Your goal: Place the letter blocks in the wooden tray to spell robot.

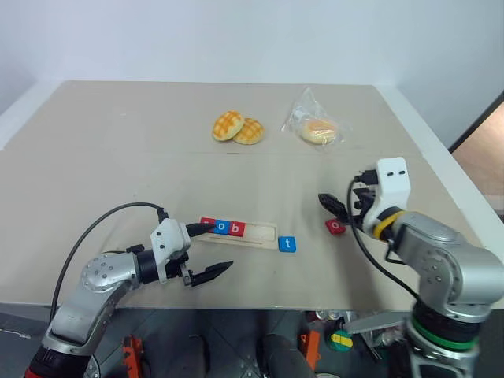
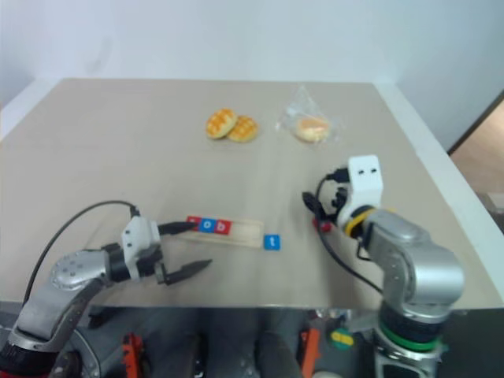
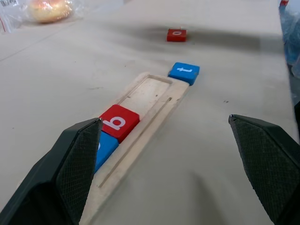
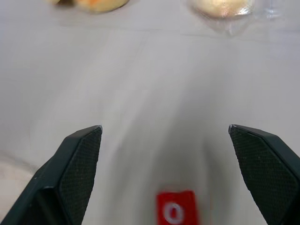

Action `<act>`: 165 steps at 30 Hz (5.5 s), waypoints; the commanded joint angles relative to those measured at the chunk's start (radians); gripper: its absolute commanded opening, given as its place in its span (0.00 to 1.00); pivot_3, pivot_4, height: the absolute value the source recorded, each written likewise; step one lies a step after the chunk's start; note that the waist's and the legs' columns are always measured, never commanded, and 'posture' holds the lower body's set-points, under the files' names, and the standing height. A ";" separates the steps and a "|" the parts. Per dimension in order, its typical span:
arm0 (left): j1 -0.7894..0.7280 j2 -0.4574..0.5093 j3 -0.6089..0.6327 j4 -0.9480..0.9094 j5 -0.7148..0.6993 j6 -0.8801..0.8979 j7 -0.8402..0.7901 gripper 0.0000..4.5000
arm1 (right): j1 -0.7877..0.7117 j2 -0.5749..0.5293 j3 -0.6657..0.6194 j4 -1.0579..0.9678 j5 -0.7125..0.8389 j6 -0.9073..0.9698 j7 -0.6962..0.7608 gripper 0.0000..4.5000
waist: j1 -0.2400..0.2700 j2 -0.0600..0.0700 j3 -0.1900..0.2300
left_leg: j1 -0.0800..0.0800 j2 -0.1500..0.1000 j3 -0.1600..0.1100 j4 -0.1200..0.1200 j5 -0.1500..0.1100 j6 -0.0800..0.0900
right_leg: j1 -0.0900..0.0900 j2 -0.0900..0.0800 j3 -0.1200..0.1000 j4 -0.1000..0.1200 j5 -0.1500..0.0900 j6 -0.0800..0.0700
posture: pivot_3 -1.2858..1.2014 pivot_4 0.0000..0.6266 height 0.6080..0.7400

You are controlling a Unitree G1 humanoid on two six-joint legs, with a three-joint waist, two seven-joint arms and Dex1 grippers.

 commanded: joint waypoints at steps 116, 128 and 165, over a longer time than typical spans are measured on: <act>0.013 0.000 -0.022 0.003 0.041 -0.057 0.022 1.00 | -0.377 -0.078 0.308 1.027 -0.114 -1.090 0.785 1.00 | -0.017 0.002 0.000 | 0.006 0.009 0.007 0.008 0.001 0.004 | 0.006 0.005 0.002 0.000 0.010 -0.001 | 0.52 0.24 1.00; 0.027 0.011 -0.013 -0.006 0.032 -0.049 0.038 1.00 | -0.308 -0.046 0.300 1.038 -0.114 -1.083 0.754 0.94 | -0.008 0.002 0.000 | 0.007 0.007 0.008 0.008 0.001 0.003 | 0.007 0.003 0.004 0.000 0.010 0.000 | 0.52 0.24 1.00; -0.031 -0.054 0.024 0.078 0.008 -0.030 0.093 1.00 | -0.195 0.005 0.277 0.289 0.026 -0.576 0.366 0.28 | -0.007 0.002 0.000 | 0.008 0.011 0.014 0.010 0.002 0.003 | 0.005 0.005 0.006 0.001 0.014 0.000 | 0.52 0.24 1.00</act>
